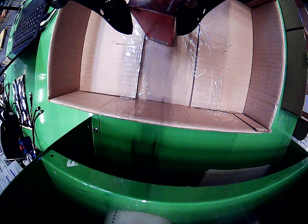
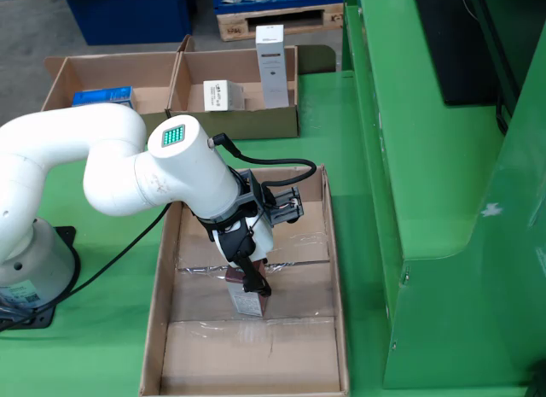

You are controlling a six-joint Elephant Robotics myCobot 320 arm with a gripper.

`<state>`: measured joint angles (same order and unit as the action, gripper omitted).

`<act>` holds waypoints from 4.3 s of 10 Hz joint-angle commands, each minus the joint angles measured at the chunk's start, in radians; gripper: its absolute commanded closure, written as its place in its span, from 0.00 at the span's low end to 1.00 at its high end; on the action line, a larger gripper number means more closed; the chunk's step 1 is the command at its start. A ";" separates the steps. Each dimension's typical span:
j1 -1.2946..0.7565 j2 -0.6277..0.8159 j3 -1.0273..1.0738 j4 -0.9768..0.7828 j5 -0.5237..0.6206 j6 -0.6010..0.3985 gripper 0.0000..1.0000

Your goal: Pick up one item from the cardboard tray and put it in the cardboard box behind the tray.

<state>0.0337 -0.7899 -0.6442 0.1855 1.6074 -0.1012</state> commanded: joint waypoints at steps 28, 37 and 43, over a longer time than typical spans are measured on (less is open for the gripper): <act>-0.004 0.105 -0.142 0.103 -0.004 0.007 0.00; -0.005 0.113 -0.157 0.110 -0.001 0.000 0.00; -0.005 0.113 -0.157 0.110 -0.001 0.000 0.30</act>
<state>0.0337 -0.7240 -0.8252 0.2822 1.6074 -0.0949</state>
